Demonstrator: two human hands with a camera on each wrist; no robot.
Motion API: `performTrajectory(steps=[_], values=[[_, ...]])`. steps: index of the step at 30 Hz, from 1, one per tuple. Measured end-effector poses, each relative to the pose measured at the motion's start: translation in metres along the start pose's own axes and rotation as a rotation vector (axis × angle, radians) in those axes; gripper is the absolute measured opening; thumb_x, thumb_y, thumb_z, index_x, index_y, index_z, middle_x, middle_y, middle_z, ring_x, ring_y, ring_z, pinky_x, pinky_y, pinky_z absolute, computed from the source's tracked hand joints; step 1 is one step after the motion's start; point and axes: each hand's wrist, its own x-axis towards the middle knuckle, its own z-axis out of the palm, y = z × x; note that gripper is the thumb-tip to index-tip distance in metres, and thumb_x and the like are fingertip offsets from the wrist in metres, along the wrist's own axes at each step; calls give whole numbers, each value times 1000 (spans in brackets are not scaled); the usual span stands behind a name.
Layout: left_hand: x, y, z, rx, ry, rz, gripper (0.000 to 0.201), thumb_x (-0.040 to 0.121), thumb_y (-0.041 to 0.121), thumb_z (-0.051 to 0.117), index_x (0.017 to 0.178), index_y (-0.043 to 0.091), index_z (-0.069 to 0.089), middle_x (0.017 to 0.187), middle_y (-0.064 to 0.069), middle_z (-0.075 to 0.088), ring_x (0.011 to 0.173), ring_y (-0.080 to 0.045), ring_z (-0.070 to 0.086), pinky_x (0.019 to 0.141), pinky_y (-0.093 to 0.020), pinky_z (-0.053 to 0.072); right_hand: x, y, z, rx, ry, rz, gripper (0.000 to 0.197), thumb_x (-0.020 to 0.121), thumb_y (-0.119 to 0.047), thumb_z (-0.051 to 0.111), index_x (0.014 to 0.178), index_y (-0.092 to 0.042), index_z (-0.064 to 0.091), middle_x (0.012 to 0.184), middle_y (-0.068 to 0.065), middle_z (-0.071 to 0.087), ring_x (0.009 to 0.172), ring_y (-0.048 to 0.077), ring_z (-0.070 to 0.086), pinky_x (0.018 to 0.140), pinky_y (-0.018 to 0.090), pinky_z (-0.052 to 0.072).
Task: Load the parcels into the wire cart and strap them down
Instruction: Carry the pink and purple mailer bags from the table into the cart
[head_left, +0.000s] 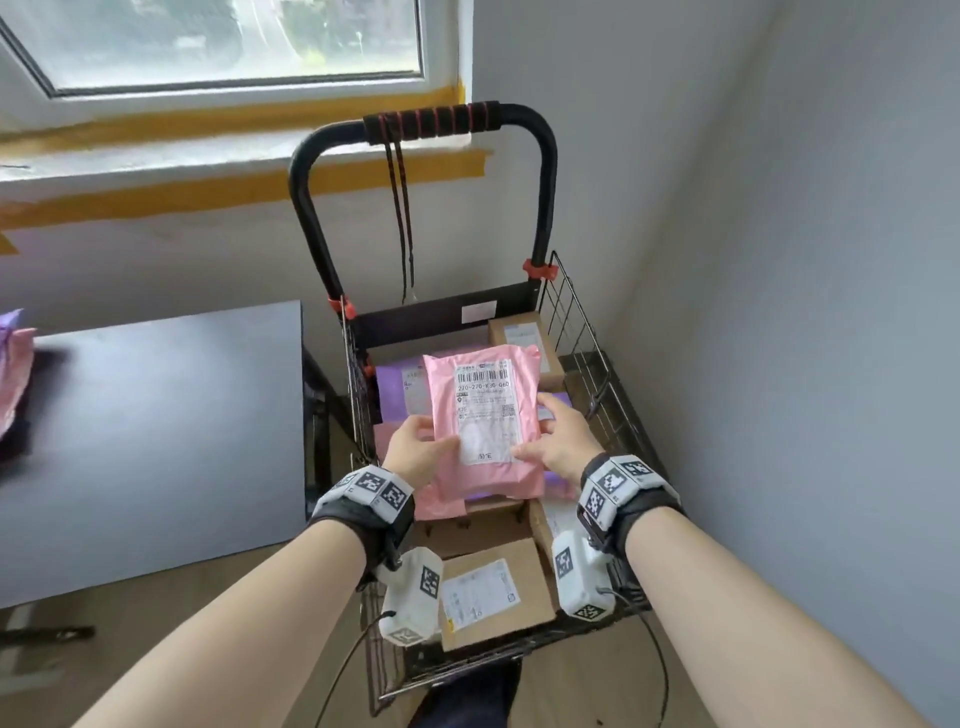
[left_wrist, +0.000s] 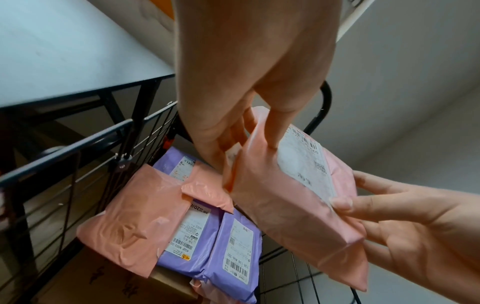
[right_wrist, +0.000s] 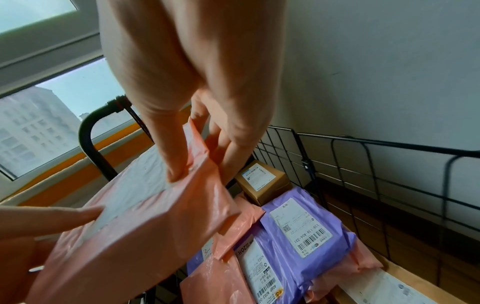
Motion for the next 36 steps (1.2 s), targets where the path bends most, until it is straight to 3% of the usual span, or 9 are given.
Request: performTrajectory(steps=[6,10,17,21,24,27,30,33,36], values=[[82,8,0,-34,77,-90,36,85,16,65,119,8,54,117,-10,62,103,-27,64,87,-45,55,95,-4,2,-43,-126,39,84,70,12,72,141,-12,34,125,13,59,97,23,66,82,40,57],[128,13,-6,21,205,-157,6,84,11,64,89,10,64,104,-13,67,99,-29,65,87,-45,54,159,-4,18,-117,-216,60,84,68,13,72,140,-12,36,127,12,56,109,25,59,83,38,56],[211,-10,0,64,389,-233,25,85,12,56,109,5,61,102,-6,60,98,-23,58,90,-33,49,253,24,50,-192,-321,57,91,69,11,72,144,-18,29,129,10,54,104,24,62,81,36,57],[236,-43,4,30,426,-231,34,84,3,51,116,9,58,108,-6,63,94,-20,59,90,-38,51,291,47,77,-162,-353,47,80,70,14,69,138,-15,38,126,-2,52,120,16,50,99,33,45],[249,-66,6,29,484,-251,41,85,0,48,124,10,54,115,-5,62,93,-15,56,84,-32,49,313,64,101,-126,-383,65,81,70,16,67,137,-19,39,120,-7,51,120,13,47,99,33,45],[256,-76,10,31,547,-267,48,84,-2,48,131,11,49,124,-6,59,108,-19,56,89,-28,45,325,76,121,-107,-393,83,87,69,17,68,140,-21,37,127,1,57,115,15,53,90,30,51],[258,-84,12,33,569,-274,53,85,-1,49,134,17,45,128,-5,57,119,-22,54,98,-32,44,332,84,135,-108,-380,110,88,70,16,69,142,-21,36,113,5,62,100,15,60,72,20,52],[260,-90,14,85,585,-282,53,86,1,48,137,17,42,135,-5,52,126,-23,48,106,-36,39,334,92,148,-90,-342,136,88,70,15,68,142,-25,36,103,10,66,96,22,65,79,33,56],[259,-94,19,162,538,-271,60,84,-7,44,141,12,38,147,-6,38,136,-21,35,110,-26,26,335,97,160,-67,-290,185,91,71,13,68,145,-26,32,100,12,66,95,25,65,87,43,54]])
